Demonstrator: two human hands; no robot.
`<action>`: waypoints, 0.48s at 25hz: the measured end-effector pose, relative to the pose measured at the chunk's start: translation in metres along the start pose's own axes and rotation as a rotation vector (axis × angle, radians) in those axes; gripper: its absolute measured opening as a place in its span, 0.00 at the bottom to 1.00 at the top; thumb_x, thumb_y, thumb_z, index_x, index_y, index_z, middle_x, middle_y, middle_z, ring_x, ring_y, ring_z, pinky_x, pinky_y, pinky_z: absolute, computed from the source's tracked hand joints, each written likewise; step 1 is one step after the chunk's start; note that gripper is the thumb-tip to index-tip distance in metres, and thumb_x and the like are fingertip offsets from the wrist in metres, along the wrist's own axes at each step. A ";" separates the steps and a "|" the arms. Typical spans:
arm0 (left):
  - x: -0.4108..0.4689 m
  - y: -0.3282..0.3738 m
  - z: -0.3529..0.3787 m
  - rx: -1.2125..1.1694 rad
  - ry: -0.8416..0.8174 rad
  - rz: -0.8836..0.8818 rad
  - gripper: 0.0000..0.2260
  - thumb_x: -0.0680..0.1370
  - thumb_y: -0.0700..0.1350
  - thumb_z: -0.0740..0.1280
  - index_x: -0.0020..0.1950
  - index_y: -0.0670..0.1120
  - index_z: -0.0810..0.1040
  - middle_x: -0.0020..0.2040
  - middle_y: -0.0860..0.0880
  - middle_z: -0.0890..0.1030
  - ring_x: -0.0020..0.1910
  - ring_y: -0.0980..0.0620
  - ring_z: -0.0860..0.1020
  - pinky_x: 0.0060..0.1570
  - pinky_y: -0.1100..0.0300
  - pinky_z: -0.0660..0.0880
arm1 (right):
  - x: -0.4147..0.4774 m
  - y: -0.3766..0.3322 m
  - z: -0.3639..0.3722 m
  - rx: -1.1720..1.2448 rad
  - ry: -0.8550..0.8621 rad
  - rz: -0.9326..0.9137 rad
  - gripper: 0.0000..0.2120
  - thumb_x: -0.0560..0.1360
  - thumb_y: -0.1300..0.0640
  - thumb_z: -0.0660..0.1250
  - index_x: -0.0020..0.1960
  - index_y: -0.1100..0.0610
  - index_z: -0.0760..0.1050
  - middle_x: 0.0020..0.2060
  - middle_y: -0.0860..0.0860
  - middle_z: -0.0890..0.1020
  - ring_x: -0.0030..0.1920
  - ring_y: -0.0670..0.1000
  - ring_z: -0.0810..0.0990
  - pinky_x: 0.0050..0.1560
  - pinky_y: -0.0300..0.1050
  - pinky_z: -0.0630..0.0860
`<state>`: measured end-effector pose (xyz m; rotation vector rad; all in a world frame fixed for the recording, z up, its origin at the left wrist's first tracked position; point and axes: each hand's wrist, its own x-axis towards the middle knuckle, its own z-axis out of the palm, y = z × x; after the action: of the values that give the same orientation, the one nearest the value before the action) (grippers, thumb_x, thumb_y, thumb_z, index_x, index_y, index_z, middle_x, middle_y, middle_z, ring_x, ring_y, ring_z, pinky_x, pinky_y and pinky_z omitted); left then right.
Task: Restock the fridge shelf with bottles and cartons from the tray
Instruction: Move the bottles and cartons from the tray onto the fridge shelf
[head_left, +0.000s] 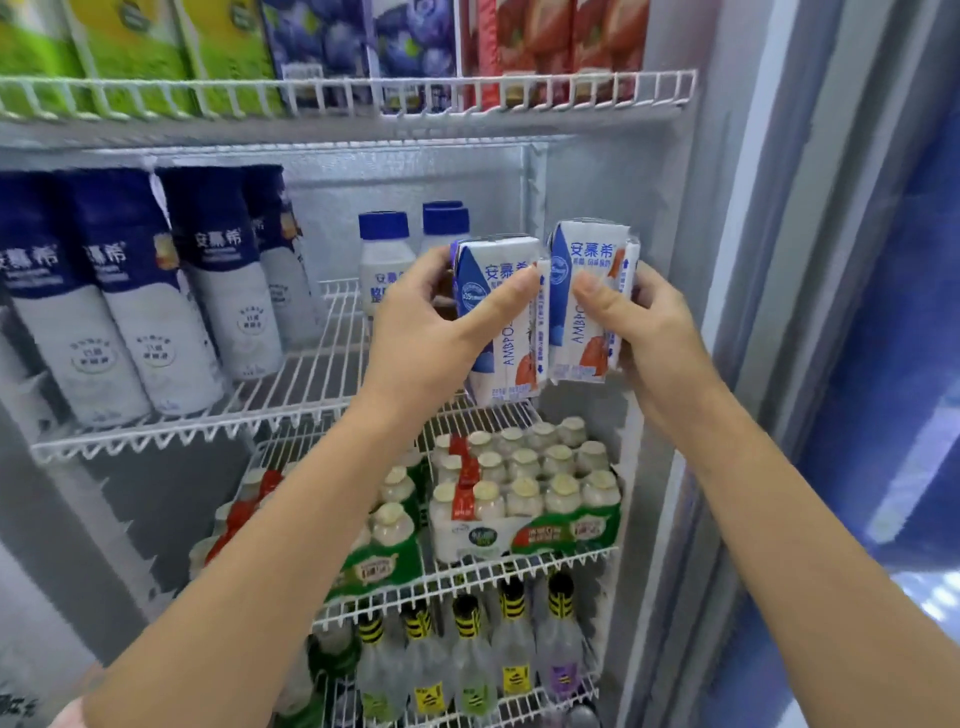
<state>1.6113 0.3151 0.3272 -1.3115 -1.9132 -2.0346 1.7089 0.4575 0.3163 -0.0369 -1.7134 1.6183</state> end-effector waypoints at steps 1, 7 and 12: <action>0.012 0.000 0.008 0.050 0.032 0.010 0.17 0.70 0.57 0.72 0.53 0.50 0.78 0.42 0.52 0.85 0.39 0.57 0.84 0.33 0.59 0.81 | 0.013 0.003 -0.007 -0.007 0.031 0.002 0.17 0.72 0.50 0.69 0.57 0.55 0.75 0.48 0.51 0.86 0.47 0.51 0.85 0.42 0.45 0.82; 0.050 -0.022 0.041 0.241 0.140 0.025 0.21 0.68 0.59 0.72 0.55 0.50 0.75 0.42 0.58 0.82 0.41 0.62 0.82 0.44 0.58 0.81 | 0.053 0.030 -0.026 -0.065 0.082 0.060 0.25 0.74 0.56 0.69 0.66 0.55 0.61 0.54 0.51 0.80 0.49 0.48 0.84 0.44 0.46 0.83; 0.048 -0.041 0.049 0.365 0.146 0.004 0.20 0.69 0.61 0.70 0.55 0.51 0.73 0.42 0.59 0.81 0.42 0.63 0.80 0.47 0.59 0.79 | 0.056 0.039 -0.033 -0.062 0.048 0.124 0.21 0.75 0.61 0.67 0.65 0.55 0.62 0.52 0.52 0.81 0.49 0.51 0.83 0.44 0.48 0.83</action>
<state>1.5838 0.3893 0.3167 -1.0487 -2.0807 -1.6223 1.6690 0.5209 0.3076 -0.2138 -1.7532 1.6396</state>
